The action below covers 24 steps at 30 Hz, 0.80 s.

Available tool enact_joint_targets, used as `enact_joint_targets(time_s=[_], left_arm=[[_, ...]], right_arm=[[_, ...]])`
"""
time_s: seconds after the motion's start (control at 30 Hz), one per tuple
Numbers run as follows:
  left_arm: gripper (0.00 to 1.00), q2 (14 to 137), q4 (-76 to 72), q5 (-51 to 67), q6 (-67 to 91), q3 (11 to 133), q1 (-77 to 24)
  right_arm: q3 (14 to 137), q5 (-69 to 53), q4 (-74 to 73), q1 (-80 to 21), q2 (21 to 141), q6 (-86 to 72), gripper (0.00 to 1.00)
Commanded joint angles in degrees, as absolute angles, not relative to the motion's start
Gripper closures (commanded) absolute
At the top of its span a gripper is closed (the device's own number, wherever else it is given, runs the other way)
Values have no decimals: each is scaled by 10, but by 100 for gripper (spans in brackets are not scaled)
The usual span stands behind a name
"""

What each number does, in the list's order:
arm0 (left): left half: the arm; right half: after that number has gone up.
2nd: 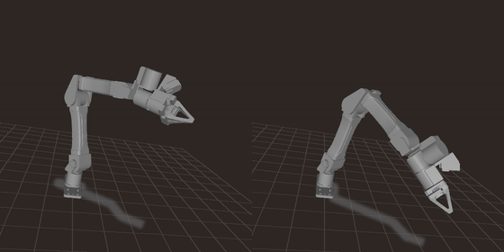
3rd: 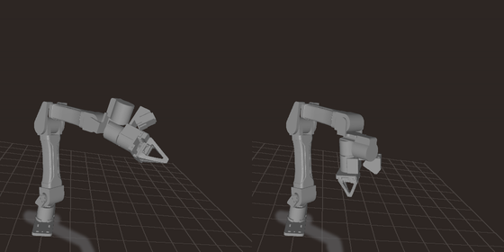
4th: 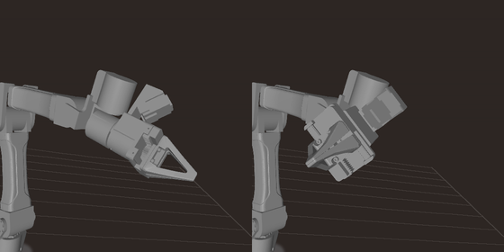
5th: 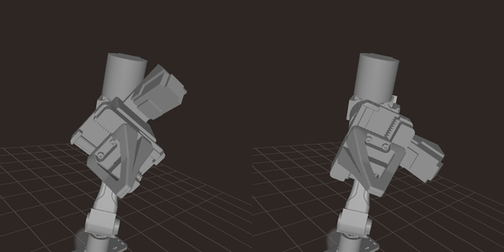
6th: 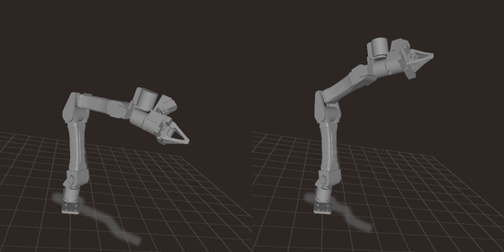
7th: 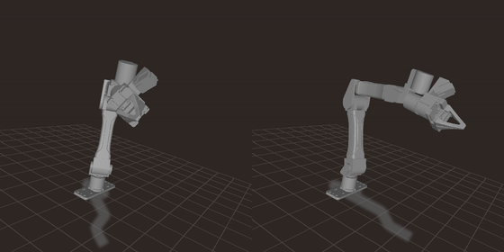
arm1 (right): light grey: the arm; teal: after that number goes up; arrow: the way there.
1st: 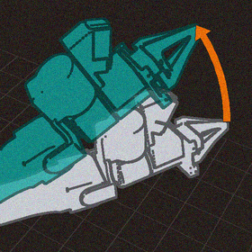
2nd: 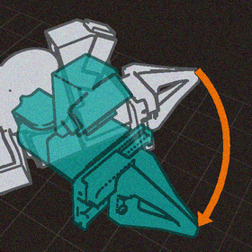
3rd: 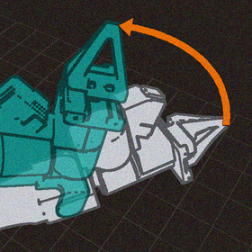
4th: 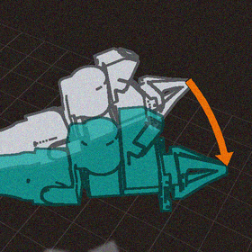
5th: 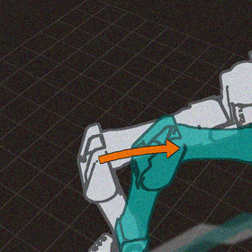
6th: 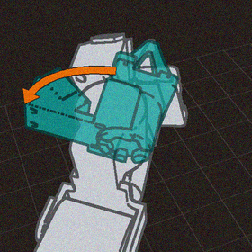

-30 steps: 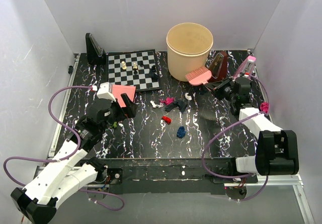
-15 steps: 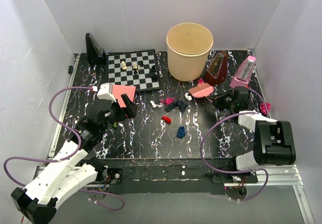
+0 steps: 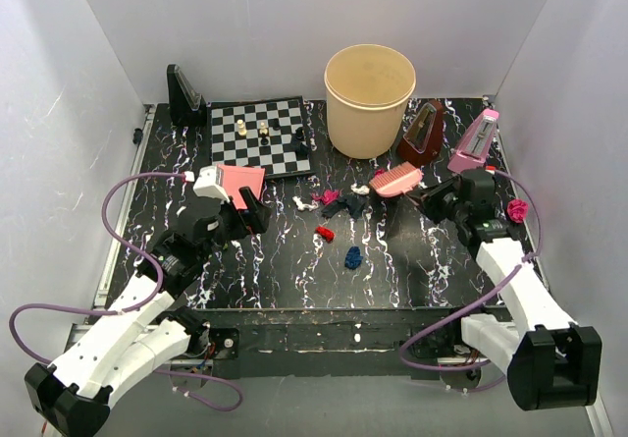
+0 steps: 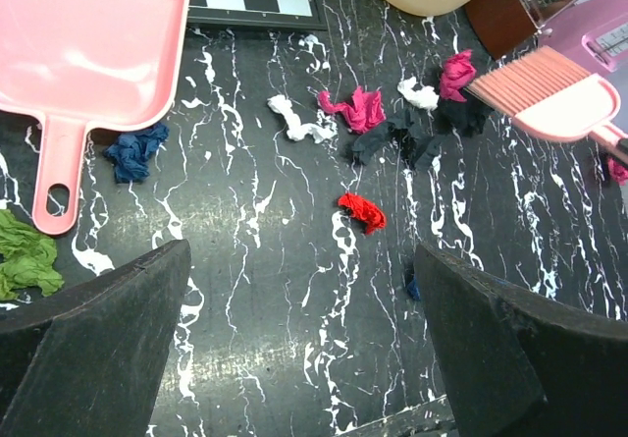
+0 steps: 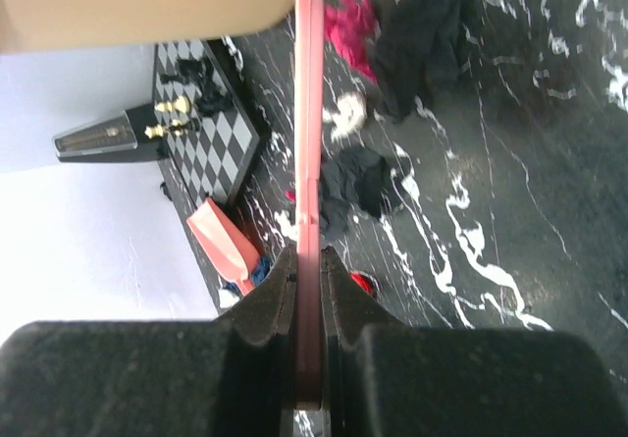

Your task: Sweep away the paper scraps from the table

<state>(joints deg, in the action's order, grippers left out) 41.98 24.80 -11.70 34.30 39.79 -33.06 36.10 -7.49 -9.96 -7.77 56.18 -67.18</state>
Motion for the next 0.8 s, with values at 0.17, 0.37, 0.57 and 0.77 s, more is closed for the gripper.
enact_joint_targets(time_s=[0.17,0.37,0.57,0.77], left_arm=[[2,427,256,-140,354,394,-328],[2,450,315,-228,381,409,-328],[2,468,329,-261,392,413,-328],[2,539,362,-322,360,453,-327]], right_arm=[[510,-177,-53,-40,770,-628,99],[521,-225,-32,-33,878,-658,99],[479,-78,-183,-30,754,-660,99],[462,-43,-175,-30,629,-599,99]])
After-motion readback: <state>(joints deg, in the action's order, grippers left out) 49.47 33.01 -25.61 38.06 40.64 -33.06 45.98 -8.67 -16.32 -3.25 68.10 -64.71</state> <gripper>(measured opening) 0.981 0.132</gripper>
